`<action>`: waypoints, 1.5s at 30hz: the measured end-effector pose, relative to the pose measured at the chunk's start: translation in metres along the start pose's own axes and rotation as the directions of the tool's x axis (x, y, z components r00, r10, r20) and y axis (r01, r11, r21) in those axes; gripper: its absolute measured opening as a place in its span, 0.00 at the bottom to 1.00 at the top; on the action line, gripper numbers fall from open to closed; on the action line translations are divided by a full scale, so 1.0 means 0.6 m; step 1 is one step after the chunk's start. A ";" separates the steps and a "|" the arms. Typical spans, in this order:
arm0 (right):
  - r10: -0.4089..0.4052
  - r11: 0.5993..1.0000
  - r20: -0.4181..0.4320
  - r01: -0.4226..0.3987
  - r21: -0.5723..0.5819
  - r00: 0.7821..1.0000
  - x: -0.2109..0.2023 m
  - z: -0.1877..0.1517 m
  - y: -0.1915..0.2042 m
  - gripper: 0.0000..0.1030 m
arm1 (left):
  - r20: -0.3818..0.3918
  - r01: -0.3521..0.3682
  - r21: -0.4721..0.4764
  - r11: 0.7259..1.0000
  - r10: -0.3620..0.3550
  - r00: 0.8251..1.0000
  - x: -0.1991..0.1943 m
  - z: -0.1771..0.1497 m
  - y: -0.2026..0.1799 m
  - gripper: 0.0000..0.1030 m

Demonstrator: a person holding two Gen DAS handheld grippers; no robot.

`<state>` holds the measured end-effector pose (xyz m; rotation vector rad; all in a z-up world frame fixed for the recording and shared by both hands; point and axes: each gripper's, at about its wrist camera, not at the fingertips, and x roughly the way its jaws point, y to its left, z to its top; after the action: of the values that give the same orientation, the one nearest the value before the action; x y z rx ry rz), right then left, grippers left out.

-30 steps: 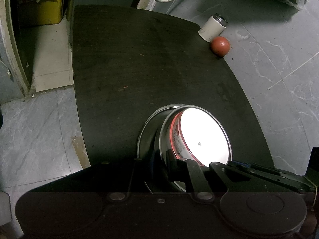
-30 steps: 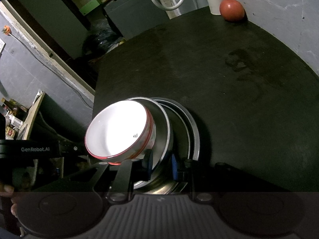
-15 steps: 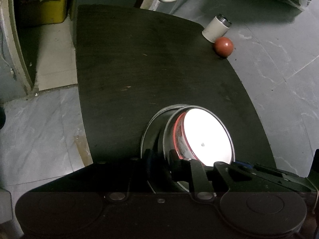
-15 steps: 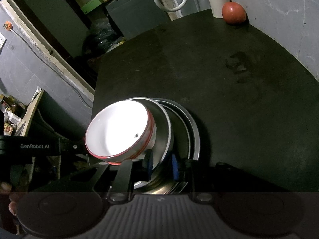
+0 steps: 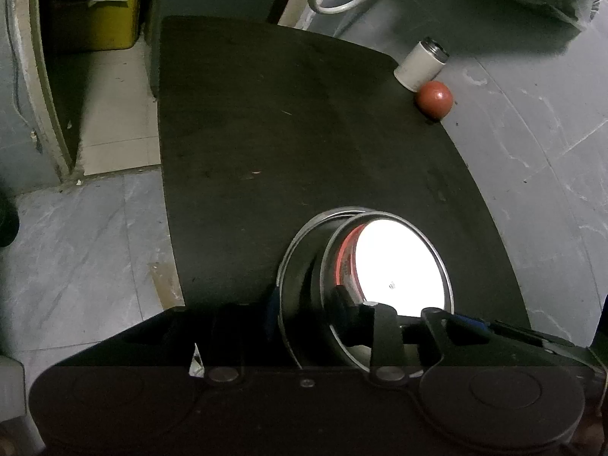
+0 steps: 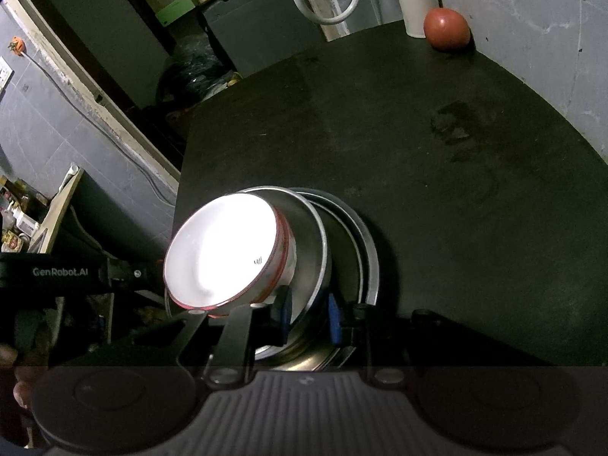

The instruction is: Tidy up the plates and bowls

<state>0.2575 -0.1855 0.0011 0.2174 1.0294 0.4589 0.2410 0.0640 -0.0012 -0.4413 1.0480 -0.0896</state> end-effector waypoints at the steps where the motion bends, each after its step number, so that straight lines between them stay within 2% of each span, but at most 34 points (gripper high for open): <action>1: 0.000 1.000 0.000 0.000 0.000 1.000 0.000 0.000 0.000 0.23 | 0.001 -0.001 0.000 1.000 0.001 1.000 -0.001 0.000 0.001 0.34; 13: -0.004 1.000 0.014 0.004 -0.005 1.000 -0.009 0.001 -0.002 0.25 | 0.026 -0.027 -0.001 1.000 0.027 0.999 -0.010 -0.002 -0.004 0.45; 16: -0.013 1.000 0.018 0.013 0.000 1.000 -0.013 -0.001 -0.005 0.32 | 0.047 -0.048 -0.002 0.999 0.048 0.998 -0.014 -0.001 -0.007 0.55; 24: 0.006 1.000 0.027 -0.005 -0.018 1.000 -0.025 -0.004 -0.013 0.41 | 0.091 -0.091 -0.019 0.996 0.093 0.992 -0.030 -0.012 -0.017 0.70; 27: 0.019 0.999 0.032 -0.018 -0.035 0.999 -0.030 -0.005 -0.015 0.46 | 0.117 -0.096 -0.034 0.995 0.099 0.988 -0.040 -0.020 -0.022 0.72; 29: 0.033 0.998 0.034 -0.031 -0.050 0.999 -0.033 -0.007 -0.016 0.50 | 0.144 -0.118 -0.038 0.992 0.122 0.982 -0.046 -0.028 -0.028 0.75; 31: 0.047 0.996 0.038 -0.044 -0.071 0.998 -0.038 -0.007 -0.017 0.52 | 0.167 -0.145 -0.033 0.989 0.148 0.975 -0.050 -0.036 -0.038 0.82; 35: 0.075 0.992 0.056 -0.069 -0.105 0.996 -0.050 -0.006 -0.021 0.59 | 0.224 -0.181 -0.027 0.983 0.182 0.957 -0.064 -0.049 -0.060 0.88; 36: 0.082 0.991 0.060 -0.075 -0.112 0.995 -0.054 -0.007 -0.023 0.61 | 0.234 -0.190 -0.031 0.981 0.192 0.953 -0.067 -0.052 -0.064 0.92; 44: 0.135 0.981 0.095 -0.119 -0.156 0.986 -0.073 -0.005 -0.035 0.75 | 0.286 -0.237 -0.065 0.969 0.246 0.926 -0.083 -0.067 -0.086 0.93; 45: 0.144 0.979 0.101 -0.127 -0.160 0.984 -0.075 -0.004 -0.035 0.77 | 0.290 -0.239 -0.072 0.968 0.250 0.924 -0.085 -0.069 -0.088 0.96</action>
<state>0.2414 -0.2252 0.0267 0.1749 0.8677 0.6404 0.1872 0.0175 0.0438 -0.3394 0.8001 0.2141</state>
